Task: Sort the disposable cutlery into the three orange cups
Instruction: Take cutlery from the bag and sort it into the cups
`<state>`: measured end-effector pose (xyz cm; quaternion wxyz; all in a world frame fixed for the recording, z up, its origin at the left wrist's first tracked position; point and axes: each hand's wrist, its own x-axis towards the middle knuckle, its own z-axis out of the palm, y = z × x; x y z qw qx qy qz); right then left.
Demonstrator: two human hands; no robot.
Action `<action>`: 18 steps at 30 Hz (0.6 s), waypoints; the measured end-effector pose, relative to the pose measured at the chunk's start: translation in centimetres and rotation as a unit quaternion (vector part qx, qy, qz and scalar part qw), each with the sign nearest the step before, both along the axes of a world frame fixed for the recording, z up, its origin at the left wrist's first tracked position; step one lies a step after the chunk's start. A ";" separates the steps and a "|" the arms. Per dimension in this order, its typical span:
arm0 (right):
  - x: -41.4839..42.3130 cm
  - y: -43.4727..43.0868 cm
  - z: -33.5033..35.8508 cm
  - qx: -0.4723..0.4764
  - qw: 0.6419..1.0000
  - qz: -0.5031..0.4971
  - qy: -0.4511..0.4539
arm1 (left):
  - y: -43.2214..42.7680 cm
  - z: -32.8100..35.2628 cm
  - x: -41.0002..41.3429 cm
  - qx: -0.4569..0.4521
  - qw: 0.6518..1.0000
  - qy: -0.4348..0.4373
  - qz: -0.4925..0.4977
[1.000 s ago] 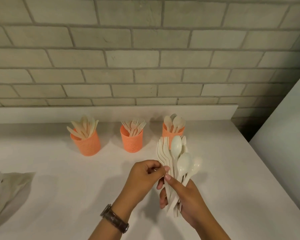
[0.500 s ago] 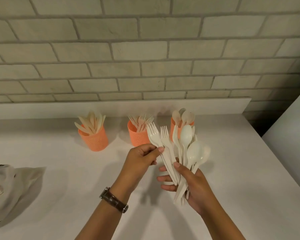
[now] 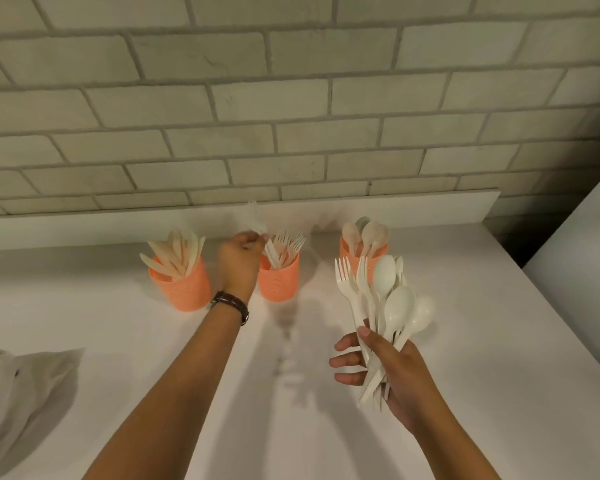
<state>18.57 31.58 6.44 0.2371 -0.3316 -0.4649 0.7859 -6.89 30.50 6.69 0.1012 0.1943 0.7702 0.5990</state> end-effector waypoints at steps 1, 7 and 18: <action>0.0 0.0 0.1 0.003 1.000 -0.001 0.001 | 0.1 -0.5 0.3 -0.003 0.999 -0.028 -0.014; 0.0 0.1 0.4 0.012 1.000 -0.002 0.016 | -1.6 -1.0 2.8 0.011 1.000 -0.019 0.021; -0.3 -1.4 0.9 0.080 0.996 0.033 0.007 | -6.5 3.1 14.5 -0.012 0.971 -0.081 -0.226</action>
